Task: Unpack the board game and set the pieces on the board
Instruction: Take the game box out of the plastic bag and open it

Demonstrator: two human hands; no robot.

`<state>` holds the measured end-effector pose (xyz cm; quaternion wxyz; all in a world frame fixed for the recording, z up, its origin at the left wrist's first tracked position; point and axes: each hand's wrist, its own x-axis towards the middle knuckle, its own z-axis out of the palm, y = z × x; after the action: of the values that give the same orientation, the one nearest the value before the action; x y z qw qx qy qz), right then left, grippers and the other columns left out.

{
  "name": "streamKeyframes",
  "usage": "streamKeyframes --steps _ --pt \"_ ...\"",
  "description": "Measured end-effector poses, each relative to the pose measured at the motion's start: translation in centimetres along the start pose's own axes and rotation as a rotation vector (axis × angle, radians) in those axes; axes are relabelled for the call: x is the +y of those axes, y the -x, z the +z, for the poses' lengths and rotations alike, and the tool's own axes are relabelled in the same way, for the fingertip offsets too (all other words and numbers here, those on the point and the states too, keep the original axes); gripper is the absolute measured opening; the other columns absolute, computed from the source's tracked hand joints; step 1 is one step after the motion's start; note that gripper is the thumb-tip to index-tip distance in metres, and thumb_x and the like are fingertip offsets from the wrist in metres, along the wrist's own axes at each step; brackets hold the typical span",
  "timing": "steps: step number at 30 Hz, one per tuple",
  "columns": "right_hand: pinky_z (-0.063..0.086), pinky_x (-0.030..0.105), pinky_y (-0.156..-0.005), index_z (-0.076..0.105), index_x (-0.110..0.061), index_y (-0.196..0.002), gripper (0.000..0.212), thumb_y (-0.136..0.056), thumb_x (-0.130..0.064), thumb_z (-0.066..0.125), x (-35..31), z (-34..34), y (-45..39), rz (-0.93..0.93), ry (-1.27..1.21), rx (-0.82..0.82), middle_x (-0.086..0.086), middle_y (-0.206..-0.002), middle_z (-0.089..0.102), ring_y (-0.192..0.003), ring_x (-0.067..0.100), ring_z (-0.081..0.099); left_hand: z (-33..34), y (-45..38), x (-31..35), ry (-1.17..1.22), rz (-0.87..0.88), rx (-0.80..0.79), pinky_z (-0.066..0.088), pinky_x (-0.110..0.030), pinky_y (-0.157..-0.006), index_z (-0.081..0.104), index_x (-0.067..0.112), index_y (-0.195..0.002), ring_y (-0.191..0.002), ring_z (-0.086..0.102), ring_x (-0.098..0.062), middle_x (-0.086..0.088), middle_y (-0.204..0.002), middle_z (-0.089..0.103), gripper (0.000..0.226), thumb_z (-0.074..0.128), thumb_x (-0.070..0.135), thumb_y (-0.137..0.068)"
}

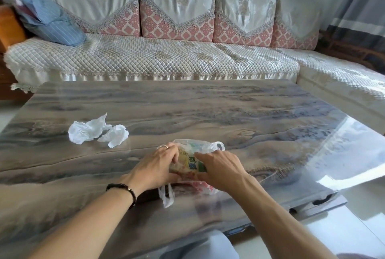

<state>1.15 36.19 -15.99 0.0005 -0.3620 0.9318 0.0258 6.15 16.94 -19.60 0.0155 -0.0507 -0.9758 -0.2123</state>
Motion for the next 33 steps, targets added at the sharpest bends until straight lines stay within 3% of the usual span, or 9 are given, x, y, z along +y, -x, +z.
streamKeyframes --steps 3,7,9,13,14,17,21,27,33 --pt "0.048 0.035 -0.073 0.028 -0.026 -0.140 0.083 -0.074 -0.054 0.071 1.0 0.9 -1.7 0.112 -0.037 -0.116 0.004 -0.117 0.057 -0.099 0.025 0.060 0.3 -1.1 -0.3 0.075 -0.062 -0.013 0.051 -0.044 -0.078 0.030 0.036 -0.094 -0.103 0.054 -0.019 0.008 -0.117 0.049 0.060 0.082 0.041 -0.064" --pt "0.047 0.039 -0.095 0.013 -0.028 -0.148 0.109 -0.064 -0.063 0.074 2.2 1.1 -3.9 0.154 -0.268 -0.294 0.004 -0.128 0.048 -0.113 0.022 0.051 0.1 -2.9 -1.1 0.167 -0.068 -0.107 0.046 -0.039 -0.099 0.020 0.031 -0.141 -0.123 0.050 -0.019 0.002 -0.141 0.047 0.115 0.090 0.051 -0.052" --pt "0.045 0.040 -0.096 0.037 -0.026 -0.141 0.087 -0.070 -0.067 0.067 3.1 0.2 -4.5 0.188 -0.393 -0.249 0.000 -0.123 0.057 -0.110 0.020 0.056 -0.1 -3.7 -1.5 0.137 -0.059 -0.146 0.033 -0.036 -0.112 0.007 0.025 -0.152 -0.137 0.037 -0.020 0.000 -0.154 0.033 0.139 0.090 0.058 -0.046" --pt "0.025 0.031 -0.083 0.070 -0.026 -0.092 0.026 -0.080 -0.049 0.067 3.1 -0.7 -5.6 0.067 -0.038 0.401 -0.010 -0.092 0.068 -0.094 0.016 0.059 0.5 -4.6 -2.9 0.087 -0.033 -0.158 0.018 -0.033 -0.118 0.000 0.018 -0.155 -0.144 0.027 -0.020 0.002 -0.158 0.026 0.153 0.078 0.079 -0.038" --pt "0.026 0.030 -0.084 0.071 -0.026 -0.092 0.020 -0.081 -0.042 0.068 2.6 -0.7 -6.1 -0.042 -0.056 0.414 -0.010 -0.093 0.067 -0.095 0.015 0.059 0.8 -4.8 -3.2 0.095 -0.029 -0.155 0.015 -0.034 -0.119 -0.001 0.017 -0.155 -0.145 0.026 -0.019 0.002 -0.158 0.026 0.155 0.071 0.085 -0.035" --pt "0.043 0.031 -0.086 0.065 -0.021 -0.111 0.034 -0.081 -0.038 0.069 1.9 -0.3 -7.8 -0.198 -0.243 0.011 -0.004 -0.109 0.060 -0.100 0.016 0.055 1.5 -5.0 -3.8 0.096 -0.035 -0.128 0.008 -0.032 -0.118 -0.002 0.018 -0.155 -0.145 0.024 -0.014 0.006 -0.157 0.030 0.155 0.062 0.092 -0.034" --pt "0.048 0.034 -0.071 0.059 -0.018 -0.096 0.050 -0.069 -0.055 0.077 3.1 -0.7 -10.4 -0.087 -0.313 -0.336 0.000 -0.090 0.062 -0.079 0.019 0.057 1.7 -4.8 -3.4 0.088 -0.024 -0.067 0.002 -0.027 -0.118 0.000 0.019 -0.155 -0.144 0.022 -0.008 0.007 -0.157 0.030 0.144 0.066 0.086 -0.046" --pt "0.052 0.033 -0.082 0.051 -0.025 -0.111 0.071 -0.057 -0.058 0.083 2.8 -0.5 -10.6 -0.031 -0.365 -0.460 -0.006 -0.099 0.061 -0.088 0.014 0.060 2.0 -4.1 -3.4 0.117 0.018 -0.018 0.003 -0.026 -0.118 0.005 0.023 -0.154 -0.140 0.031 -0.004 0.012 -0.152 0.037 0.139 0.068 0.086 -0.048" --pt "0.058 0.026 -0.068 0.060 -0.019 -0.095 0.041 -0.068 -0.037 0.084 3.7 0.5 -9.2 0.089 -0.811 -0.398 0.001 -0.091 0.071 -0.079 0.015 0.071 1.4 -3.4 -3.1 0.269 -0.009 0.006 0.033 -0.032 -0.109 0.018 0.025 -0.151 -0.130 0.044 -0.021 0.006 -0.141 0.051 0.110 0.076 0.049 -0.060"
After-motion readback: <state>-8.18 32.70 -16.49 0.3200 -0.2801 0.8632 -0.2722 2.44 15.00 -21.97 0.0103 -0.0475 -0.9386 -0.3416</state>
